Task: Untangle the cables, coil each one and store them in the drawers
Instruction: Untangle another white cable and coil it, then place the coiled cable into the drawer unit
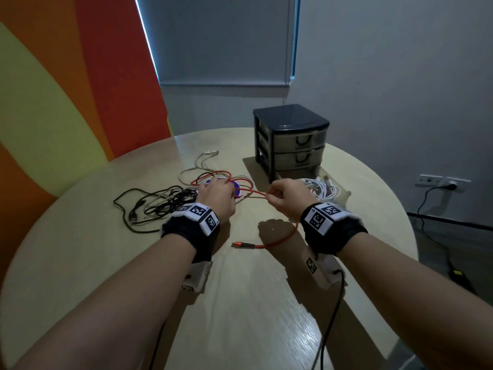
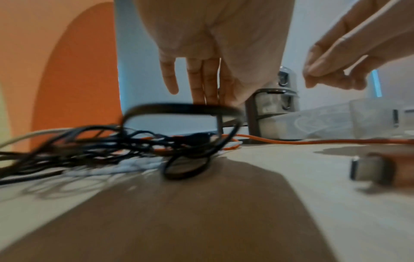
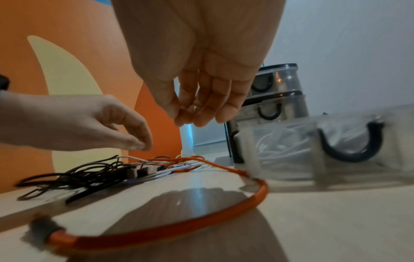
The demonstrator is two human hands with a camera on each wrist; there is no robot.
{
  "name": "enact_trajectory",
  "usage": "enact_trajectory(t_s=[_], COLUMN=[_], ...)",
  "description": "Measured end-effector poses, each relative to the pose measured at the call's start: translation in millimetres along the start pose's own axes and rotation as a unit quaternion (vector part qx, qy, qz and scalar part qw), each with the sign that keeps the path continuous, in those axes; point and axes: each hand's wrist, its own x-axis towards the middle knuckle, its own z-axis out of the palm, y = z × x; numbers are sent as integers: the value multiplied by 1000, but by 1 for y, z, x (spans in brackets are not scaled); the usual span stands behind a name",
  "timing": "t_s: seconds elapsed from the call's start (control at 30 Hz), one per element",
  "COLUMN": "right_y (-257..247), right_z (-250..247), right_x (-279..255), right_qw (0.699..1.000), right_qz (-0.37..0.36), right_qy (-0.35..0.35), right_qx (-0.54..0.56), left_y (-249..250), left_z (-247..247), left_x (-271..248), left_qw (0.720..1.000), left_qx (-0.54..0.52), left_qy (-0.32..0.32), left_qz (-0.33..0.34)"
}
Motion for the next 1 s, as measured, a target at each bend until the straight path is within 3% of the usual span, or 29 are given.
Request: enact_trajectory(t_s=[0.23,0.43,0.53,0.67,0.8,1.0], right_y=[-18,-21,-20,-20,-19,-22], right_z=[25,37,46,49,50,48], right_x=[6,27,37,41,42,41], right_qw=[999,994,984,978,979,980], right_qz=[-2,9,22,46,54,41], right_qy=[-24,-68,-122,-138,-134,-135], right_qx=[-25,-90,-126,-152,-142,-143], left_y=[-34,-27,-18,-12,-7,-8], left_z=[10,17,19,22,23,23], left_x=[-11,2,10,18,22,19], left_qw=[997,993,985,981,983,983], left_qx=[19,11,14,17,64,53], left_qy=[-54,-77,-129,-189,-173,-173], left_qz=[-54,87,112,39,24,8])
